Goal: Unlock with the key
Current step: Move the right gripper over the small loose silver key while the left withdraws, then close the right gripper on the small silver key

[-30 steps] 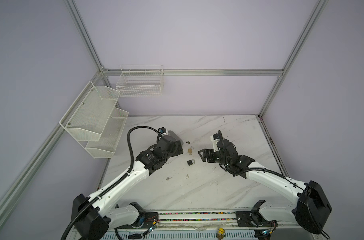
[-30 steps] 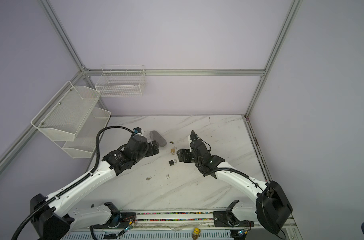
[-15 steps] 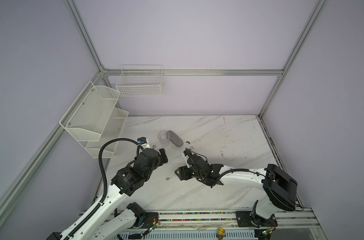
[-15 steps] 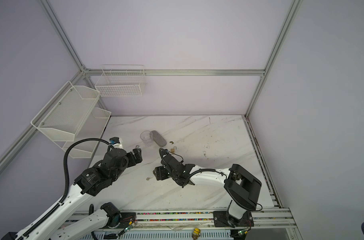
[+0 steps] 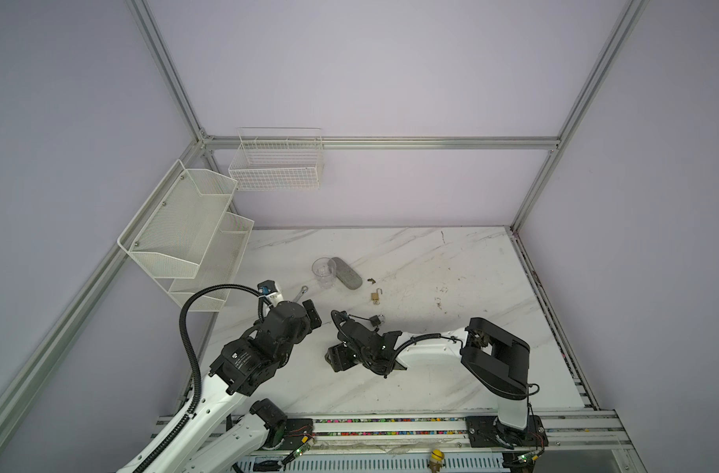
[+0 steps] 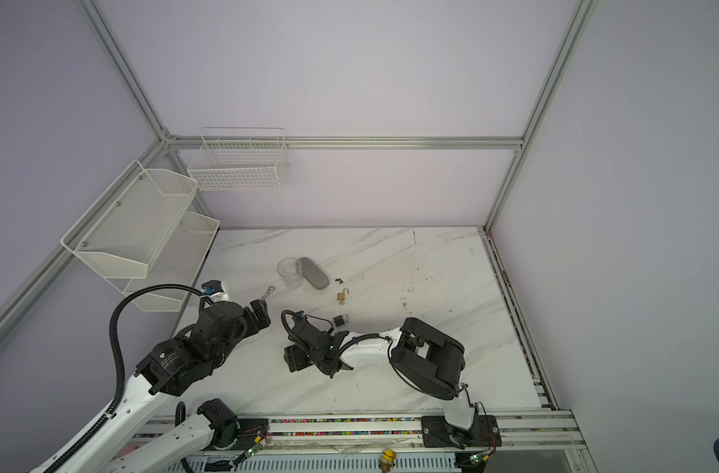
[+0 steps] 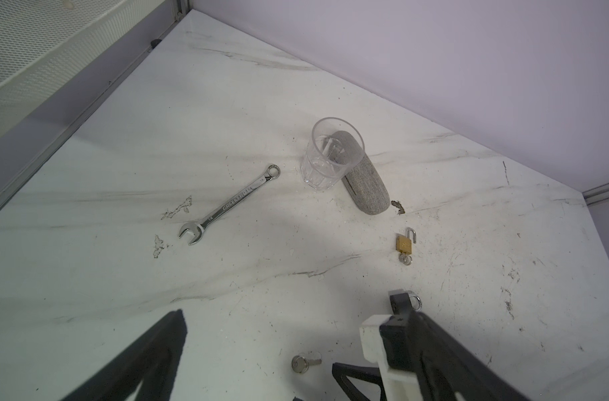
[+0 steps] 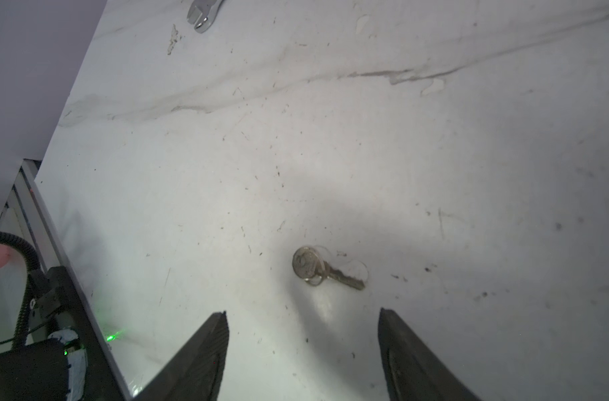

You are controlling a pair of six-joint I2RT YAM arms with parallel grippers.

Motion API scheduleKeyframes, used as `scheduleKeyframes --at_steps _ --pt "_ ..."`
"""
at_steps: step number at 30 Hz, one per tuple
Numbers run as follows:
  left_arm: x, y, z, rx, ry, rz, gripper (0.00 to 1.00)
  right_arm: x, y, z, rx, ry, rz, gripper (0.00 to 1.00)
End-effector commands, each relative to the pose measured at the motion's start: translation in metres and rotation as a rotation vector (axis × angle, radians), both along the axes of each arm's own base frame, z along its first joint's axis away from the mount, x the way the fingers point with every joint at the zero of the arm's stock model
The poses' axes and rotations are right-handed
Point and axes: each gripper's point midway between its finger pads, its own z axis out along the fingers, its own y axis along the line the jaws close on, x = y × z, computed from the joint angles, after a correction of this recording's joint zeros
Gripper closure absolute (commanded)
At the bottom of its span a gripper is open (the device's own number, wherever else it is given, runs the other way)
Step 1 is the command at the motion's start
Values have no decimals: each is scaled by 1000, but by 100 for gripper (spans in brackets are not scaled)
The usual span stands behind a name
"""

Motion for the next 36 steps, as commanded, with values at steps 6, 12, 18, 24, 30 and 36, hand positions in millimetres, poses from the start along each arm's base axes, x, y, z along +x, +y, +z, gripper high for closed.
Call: scheduleKeyframes --at_steps 6,12,18,24,30,36 --pt "-5 13 -8 -4 -4 68 0 12 11 3 -53 -76 9 42" --pt "-7 16 -7 -20 -15 82 0 13 13 -1 -89 -89 24 51" --pt "-8 17 -9 -25 -14 87 0 8 15 -7 -116 -90 50 57" --pt "-9 17 -12 -33 -13 88 0 4 17 -16 -143 -89 69 62" --pt "-9 17 -14 -33 -15 91 0 6 20 -18 -149 -97 74 67" --pt "-8 16 -17 -33 -10 89 0 6 20 -23 -170 -100 79 72"
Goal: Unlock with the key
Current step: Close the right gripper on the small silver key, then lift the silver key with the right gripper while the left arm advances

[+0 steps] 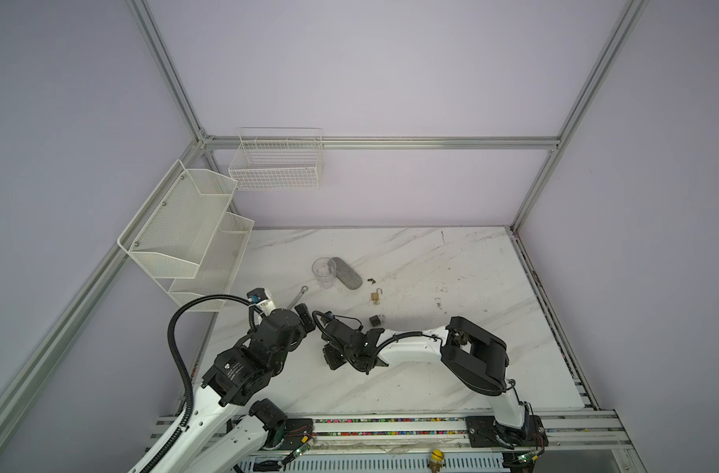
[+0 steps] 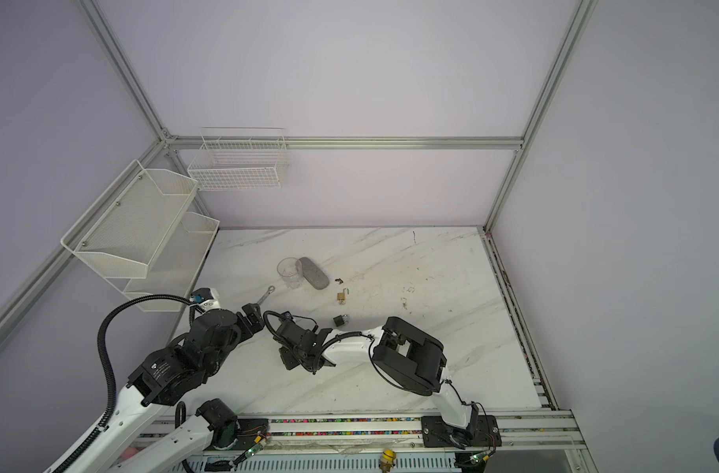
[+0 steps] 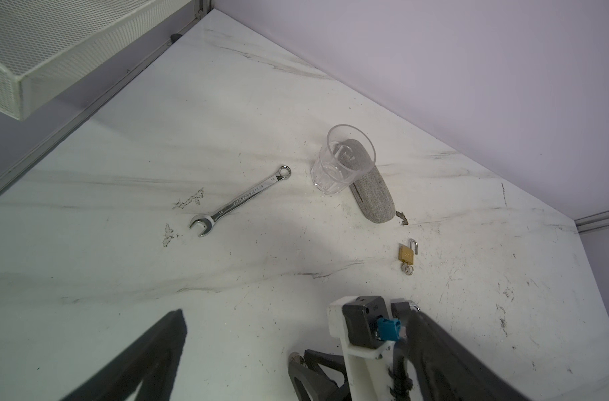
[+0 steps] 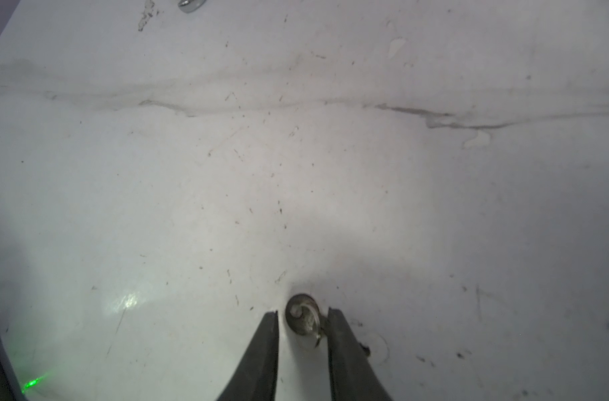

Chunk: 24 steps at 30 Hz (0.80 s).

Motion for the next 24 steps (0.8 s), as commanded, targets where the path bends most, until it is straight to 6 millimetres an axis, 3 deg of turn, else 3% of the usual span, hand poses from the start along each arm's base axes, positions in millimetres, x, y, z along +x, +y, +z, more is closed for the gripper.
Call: scheduleKeyframes --at_steps 1,24 --pt "2 4 -9 8 -2 31 0 -3 -3 -8 -47 -8 8 72" --pt "6 0 -10 -7 -9 27 0 0 4 -3 -42 -24 18 92"
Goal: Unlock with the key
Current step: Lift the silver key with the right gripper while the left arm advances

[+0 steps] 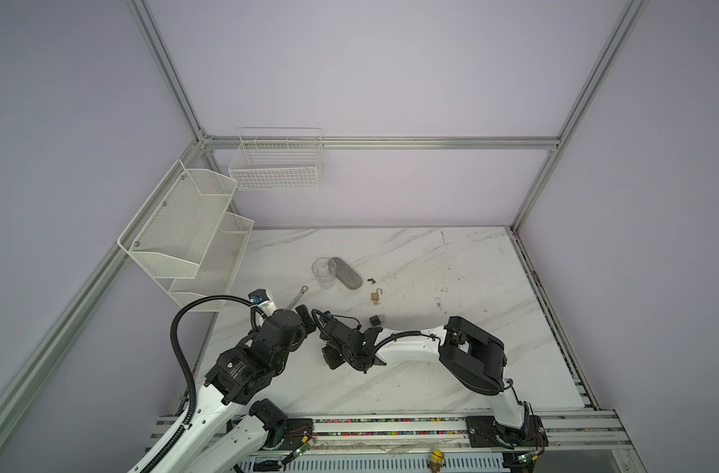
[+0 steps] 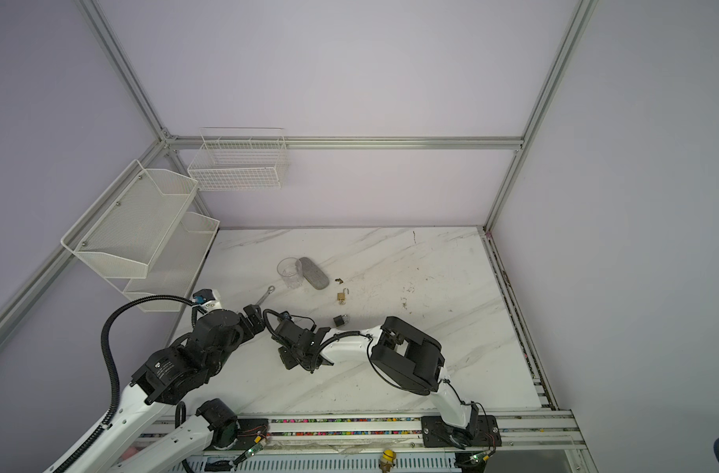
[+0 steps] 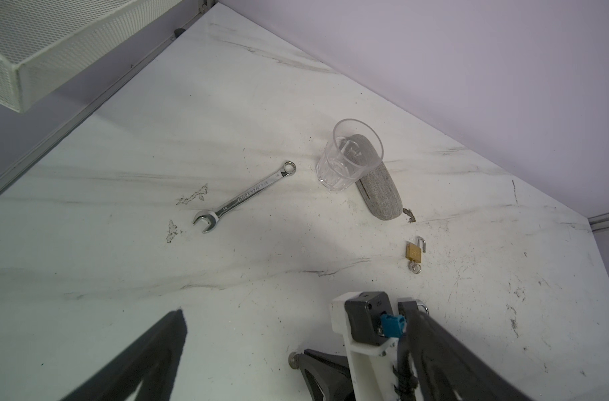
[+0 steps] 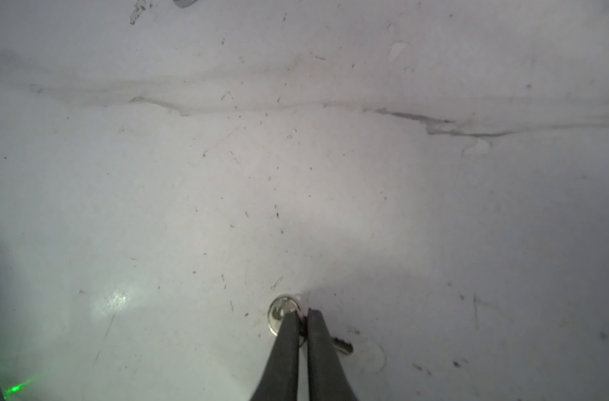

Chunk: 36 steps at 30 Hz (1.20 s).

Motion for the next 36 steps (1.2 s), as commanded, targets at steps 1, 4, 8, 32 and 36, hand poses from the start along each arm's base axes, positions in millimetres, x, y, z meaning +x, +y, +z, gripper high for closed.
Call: scheduleKeyframes --at_steps 1,4,8,32,36 --pt "6 -1 -3 -16 -21 21 0 -3 3 -2 -16 -9 7 93" --pt "7 -3 -1 -27 -27 17 0 -5 6 3 2 3 17 96" --pt "9 -6 2 -32 -36 4 0 -3 5 17 35 -13 8 100" --pt "23 -22 28 -45 -86 -62 0 47 -65 105 249 -44 -170 100" --pt "28 -29 31 -44 -91 -93 0 61 -91 127 288 -59 -223 100"
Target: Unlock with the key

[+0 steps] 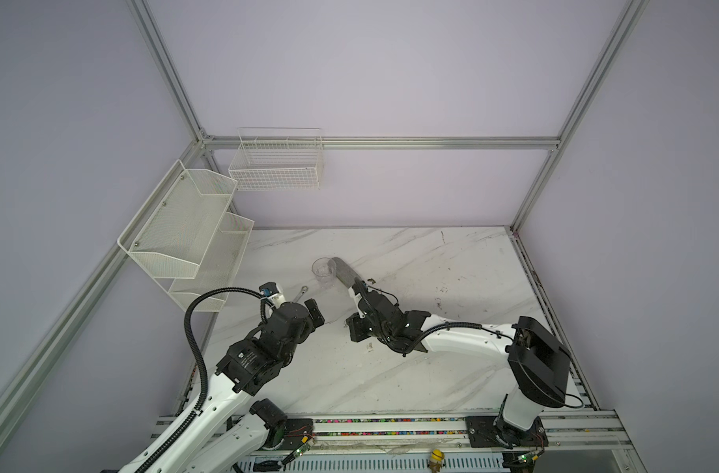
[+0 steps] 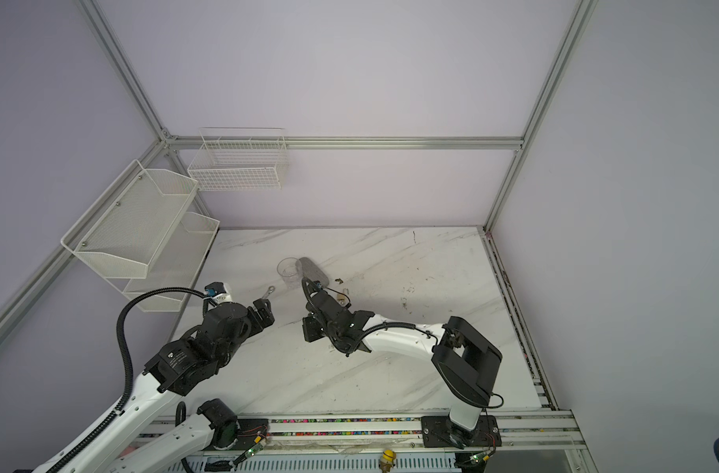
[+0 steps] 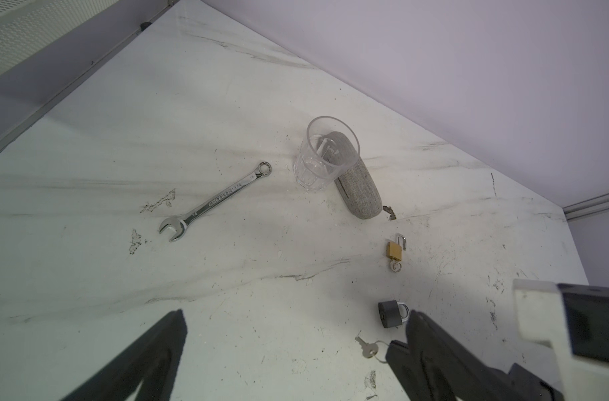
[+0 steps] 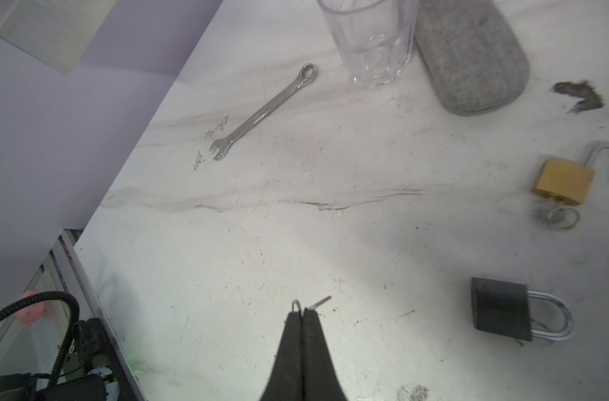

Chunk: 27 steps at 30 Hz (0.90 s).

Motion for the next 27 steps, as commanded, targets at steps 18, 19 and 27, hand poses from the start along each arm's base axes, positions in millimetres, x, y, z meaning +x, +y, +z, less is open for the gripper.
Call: scheduleKeyframes --at_steps 18,19,27 --pt "25 -103 47 -82 -296 -544 11 22 -102 81 98 -68 -199 100" --pt "25 -110 46 -84 -310 -585 12 22 -106 83 96 -69 -208 100" --pt "30 -141 30 -71 -323 -738 16 24 -125 97 116 -63 -231 100"
